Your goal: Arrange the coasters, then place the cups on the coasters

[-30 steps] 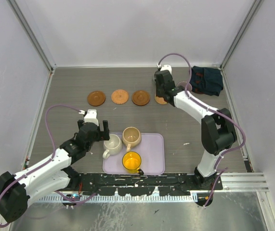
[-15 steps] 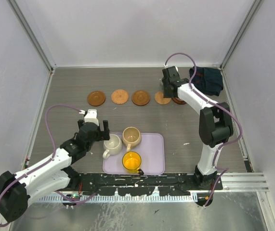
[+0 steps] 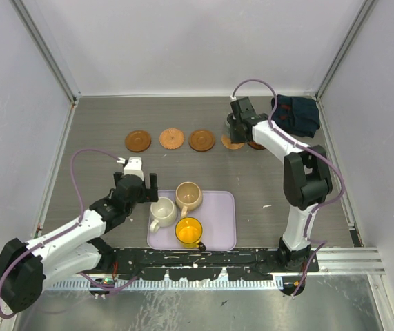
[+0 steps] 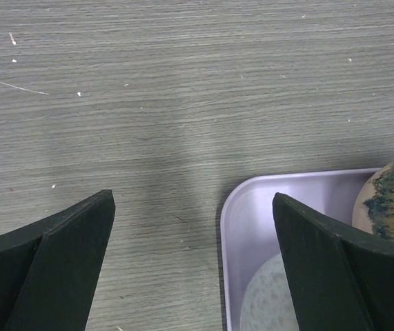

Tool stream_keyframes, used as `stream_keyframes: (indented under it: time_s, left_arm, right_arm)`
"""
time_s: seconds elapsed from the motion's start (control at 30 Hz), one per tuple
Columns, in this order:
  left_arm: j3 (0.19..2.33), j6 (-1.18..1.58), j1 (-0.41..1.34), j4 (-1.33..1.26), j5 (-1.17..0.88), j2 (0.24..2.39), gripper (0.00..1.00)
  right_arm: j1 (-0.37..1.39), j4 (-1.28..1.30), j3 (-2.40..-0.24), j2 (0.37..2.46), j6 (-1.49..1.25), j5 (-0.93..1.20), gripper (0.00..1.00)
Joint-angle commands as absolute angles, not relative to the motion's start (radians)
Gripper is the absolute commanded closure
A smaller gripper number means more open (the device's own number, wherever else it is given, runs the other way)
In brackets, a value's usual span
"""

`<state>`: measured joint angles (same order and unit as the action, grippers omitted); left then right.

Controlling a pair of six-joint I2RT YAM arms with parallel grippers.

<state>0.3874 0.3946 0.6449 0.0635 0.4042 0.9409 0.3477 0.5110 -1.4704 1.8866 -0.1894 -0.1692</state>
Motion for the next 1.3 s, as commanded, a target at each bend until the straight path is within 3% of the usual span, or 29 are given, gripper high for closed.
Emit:
stream_keyframes:
  time_s: [0.0,1.27]
  left_arm:
    - [0.418,0.370,0.641,0.044,0.402,0.947,0.02]
    - [0.390,0.366,0.641,0.043,0.431,0.869,0.02]
  right_arm:
    - [0.353,0.378,-1.475,1.878,-0.175,-0.161,0.99]
    - [0.402,0.281,-1.377,1.931,-0.164,-0.182,0.99]
